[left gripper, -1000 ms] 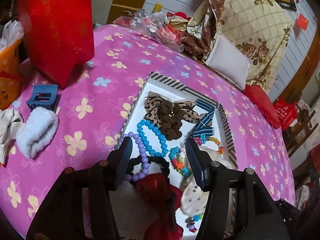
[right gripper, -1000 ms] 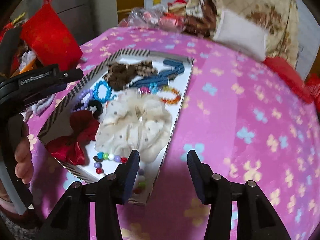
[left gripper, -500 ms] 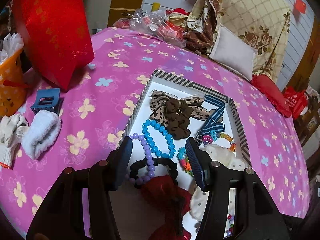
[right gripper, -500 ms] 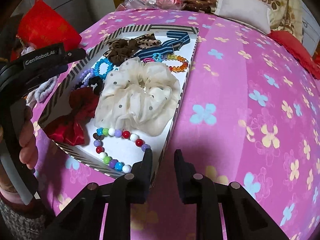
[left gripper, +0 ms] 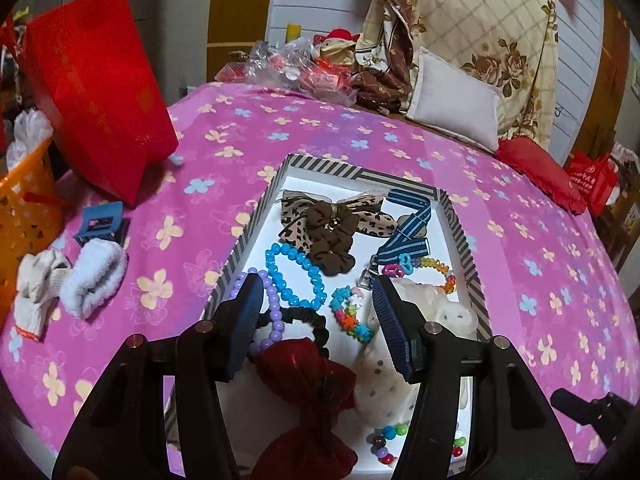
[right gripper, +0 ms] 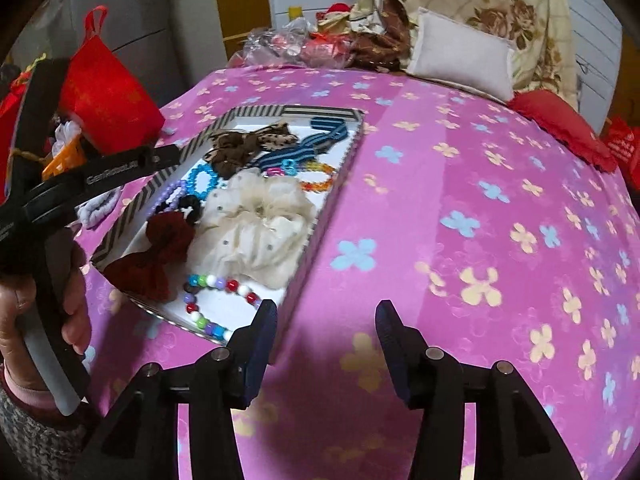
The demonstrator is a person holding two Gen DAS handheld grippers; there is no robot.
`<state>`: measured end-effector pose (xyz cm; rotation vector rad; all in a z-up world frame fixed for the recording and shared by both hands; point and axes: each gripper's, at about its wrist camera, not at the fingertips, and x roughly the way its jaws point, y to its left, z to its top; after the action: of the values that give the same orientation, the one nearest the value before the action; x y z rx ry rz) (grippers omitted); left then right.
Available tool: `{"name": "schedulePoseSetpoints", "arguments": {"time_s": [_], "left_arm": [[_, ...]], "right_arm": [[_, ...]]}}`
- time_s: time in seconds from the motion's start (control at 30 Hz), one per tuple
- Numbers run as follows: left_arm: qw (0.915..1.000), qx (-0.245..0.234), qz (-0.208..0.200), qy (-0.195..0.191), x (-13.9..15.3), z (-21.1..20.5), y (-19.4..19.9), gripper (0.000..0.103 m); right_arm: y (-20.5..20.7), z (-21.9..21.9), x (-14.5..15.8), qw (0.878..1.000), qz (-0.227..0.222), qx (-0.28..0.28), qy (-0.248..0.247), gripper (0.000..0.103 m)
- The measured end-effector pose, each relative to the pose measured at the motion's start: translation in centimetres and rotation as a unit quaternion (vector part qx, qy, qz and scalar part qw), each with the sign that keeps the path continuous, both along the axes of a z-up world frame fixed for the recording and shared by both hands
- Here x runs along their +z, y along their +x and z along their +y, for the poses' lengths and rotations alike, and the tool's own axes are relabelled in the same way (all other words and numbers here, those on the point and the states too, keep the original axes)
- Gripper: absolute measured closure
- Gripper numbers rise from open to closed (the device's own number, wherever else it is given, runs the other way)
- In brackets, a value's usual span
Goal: Organize jewelry
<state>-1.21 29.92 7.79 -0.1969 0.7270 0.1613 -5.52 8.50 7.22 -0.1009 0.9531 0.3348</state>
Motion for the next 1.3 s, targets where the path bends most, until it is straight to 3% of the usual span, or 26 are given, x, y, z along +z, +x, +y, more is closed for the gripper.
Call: {"name": "schedulePoseSetpoints", "arguments": {"time_s": [0.4,0.83,1.0,1.13,1.23,1.3], "left_arm": [[0.9978,-0.002,0.006,0.066,0.0,-3.8,-1.6,0.046],[0.9966,-0.012,-0.002,0.081,0.6,-7.0,-2.7,0.046],[0.9966,-0.007,-0.011,0.081,1.0,-8.3,-4.5,0.046],[0.9889,0.045,-0.052,0.131,2.1,-9.5,-7.8,0.042],[0.978,0.095,-0.12,0.142,3.6,-10.0,-12.4,0.016],[0.9683,0.122,-0.162,0.146,4.8,-10.1,-15.0,0.012]], "right_arm": [[-1.2,-4.2,0.2,0.999,-0.003,-0.033,0.008,0.053],[-2.6,-6.6,0.5,0.999,-0.012,-0.046,0.003,0.052],[-4.1,-7.8,1.7,0.998,-0.038,-0.051,-0.002,0.044],[-5.3,-9.0,2.5,0.997,-0.052,-0.059,0.002,0.042],[-5.9,-9.6,2.7,0.997,-0.05,-0.061,0.009,0.041],[-6.6,-9.9,2.8,0.997,-0.049,-0.061,0.01,0.041]]}}
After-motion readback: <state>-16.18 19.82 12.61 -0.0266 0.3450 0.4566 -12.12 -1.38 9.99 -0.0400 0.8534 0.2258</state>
